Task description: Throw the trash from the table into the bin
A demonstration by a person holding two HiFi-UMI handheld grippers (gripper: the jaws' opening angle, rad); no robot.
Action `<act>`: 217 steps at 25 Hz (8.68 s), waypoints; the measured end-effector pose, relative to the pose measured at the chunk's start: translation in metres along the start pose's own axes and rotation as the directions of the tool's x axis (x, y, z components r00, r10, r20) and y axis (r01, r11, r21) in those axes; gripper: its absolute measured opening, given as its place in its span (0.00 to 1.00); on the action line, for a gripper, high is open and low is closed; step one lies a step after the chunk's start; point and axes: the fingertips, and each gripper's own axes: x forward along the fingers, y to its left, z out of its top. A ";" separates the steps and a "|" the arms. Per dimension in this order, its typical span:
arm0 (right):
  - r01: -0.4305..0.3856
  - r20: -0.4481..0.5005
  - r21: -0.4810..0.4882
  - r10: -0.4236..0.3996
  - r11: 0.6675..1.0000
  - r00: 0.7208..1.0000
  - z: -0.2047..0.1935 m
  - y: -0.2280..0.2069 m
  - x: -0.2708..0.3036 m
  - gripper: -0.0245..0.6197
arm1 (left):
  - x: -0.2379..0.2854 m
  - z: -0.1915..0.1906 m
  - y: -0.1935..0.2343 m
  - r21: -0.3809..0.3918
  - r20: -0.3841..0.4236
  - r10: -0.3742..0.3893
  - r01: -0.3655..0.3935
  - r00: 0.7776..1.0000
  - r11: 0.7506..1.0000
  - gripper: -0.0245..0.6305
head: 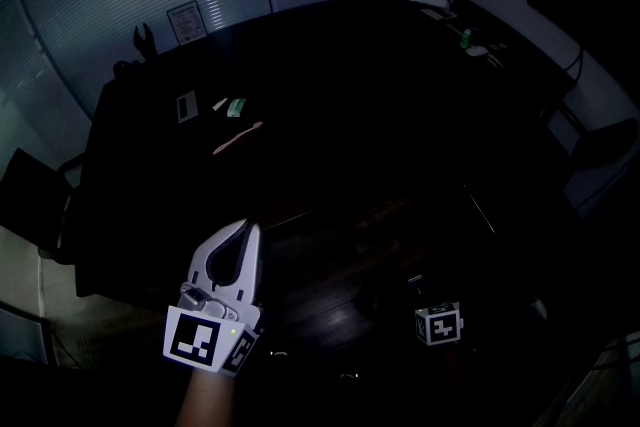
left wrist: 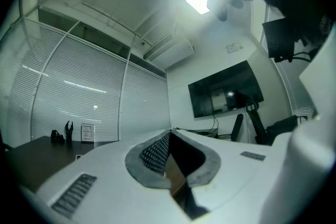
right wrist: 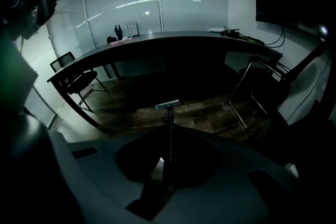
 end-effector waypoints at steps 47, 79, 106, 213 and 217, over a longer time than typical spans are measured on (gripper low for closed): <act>0.000 0.751 -0.175 0.134 0.985 0.646 0.260 0.077 -0.181 0.05 | 0.009 -0.005 0.006 -0.007 0.009 0.035 -0.035 0.999 0.999 0.04; 0.001 0.870 -0.274 0.248 0.962 0.427 0.346 0.164 -0.258 0.05 | -0.060 0.018 0.071 -0.007 0.026 0.192 -0.192 0.981 0.981 0.04; -0.073 0.851 -0.345 0.345 0.936 0.396 0.465 0.361 -0.193 0.05 | -0.116 0.028 0.291 0.020 0.056 0.312 -0.313 0.949 0.949 0.04; -0.377 -0.317 -0.921 0.372 0.098 0.872 0.482 0.432 0.236 0.09 | 0.001 -0.043 0.475 0.030 -0.094 0.534 -0.533 0.840 0.845 0.04; -0.297 -0.235 -0.949 0.397 0.103 0.887 0.489 0.434 0.220 0.09 | -0.001 -0.039 0.476 0.038 -0.082 0.540 -0.538 0.838 0.842 0.04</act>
